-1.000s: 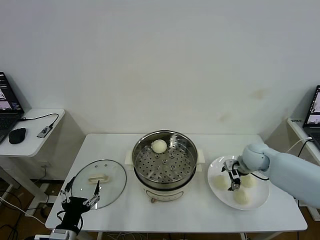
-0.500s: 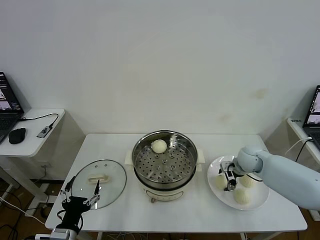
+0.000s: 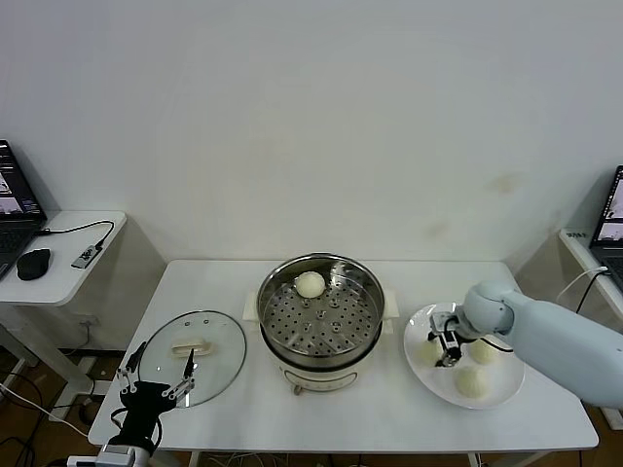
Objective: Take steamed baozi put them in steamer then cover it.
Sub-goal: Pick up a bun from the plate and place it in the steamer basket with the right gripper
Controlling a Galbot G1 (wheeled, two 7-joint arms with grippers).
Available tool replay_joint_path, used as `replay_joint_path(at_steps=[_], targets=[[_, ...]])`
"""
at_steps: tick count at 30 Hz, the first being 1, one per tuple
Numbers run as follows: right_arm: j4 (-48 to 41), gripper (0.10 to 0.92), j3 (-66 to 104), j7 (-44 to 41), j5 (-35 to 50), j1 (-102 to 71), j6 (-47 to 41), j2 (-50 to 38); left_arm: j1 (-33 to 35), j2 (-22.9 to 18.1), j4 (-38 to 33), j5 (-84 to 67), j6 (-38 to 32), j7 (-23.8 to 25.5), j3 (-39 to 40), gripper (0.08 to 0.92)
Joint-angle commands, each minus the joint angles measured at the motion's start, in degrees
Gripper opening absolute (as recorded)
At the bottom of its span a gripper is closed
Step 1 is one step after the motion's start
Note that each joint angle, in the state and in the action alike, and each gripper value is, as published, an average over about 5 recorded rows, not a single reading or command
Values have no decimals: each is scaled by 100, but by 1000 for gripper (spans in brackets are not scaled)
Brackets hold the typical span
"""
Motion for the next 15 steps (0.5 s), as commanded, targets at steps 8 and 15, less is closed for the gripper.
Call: replay_joint_path(at_steps=[8,15], targets=[[1321,611,-1747,-185,1901,3498,-622,-742,-57,78,-66,-29,32,14,68,823],[1451,619,-2764,247,3260,5080,-1193,445,-154,107,-83,-63,50,20,120,823]])
